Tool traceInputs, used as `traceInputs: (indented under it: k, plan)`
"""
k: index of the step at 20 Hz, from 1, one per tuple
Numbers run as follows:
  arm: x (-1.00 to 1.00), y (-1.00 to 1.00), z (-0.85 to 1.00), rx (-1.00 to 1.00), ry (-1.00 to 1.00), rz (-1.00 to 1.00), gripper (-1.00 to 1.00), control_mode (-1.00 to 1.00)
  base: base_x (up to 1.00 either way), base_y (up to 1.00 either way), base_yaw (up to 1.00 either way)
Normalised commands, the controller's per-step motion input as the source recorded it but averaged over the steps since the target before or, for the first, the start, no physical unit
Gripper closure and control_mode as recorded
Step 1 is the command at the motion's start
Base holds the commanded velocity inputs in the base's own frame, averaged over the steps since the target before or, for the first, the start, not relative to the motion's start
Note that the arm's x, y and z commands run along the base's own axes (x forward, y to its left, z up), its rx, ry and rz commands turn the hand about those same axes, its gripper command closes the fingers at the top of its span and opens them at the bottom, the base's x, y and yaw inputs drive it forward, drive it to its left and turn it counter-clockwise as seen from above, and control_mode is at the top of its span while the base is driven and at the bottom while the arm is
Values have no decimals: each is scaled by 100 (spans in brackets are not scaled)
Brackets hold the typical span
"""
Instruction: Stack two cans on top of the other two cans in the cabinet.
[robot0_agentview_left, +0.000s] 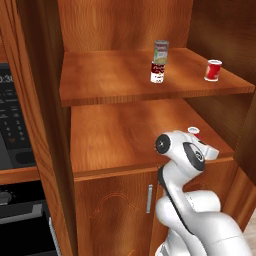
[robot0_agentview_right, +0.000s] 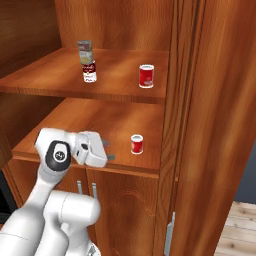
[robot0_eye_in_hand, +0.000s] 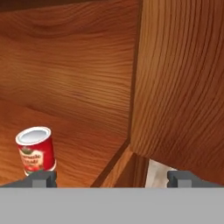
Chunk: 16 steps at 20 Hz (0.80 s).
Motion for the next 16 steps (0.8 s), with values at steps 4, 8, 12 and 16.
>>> traceInputs:
  k: [4,8,12,16]
  plan:
    - [29,-6,-11,0,-3,0,-100,-100,0,0,0]
    - [27,0,-6,0,-6,0,-100,-100,0,0,0]
    - [22,-2,-12,0,-7,0,-100,-100,0,0,0]
    - [19,-11,-11,0,-7,-1,-100,-100,0,0,0]
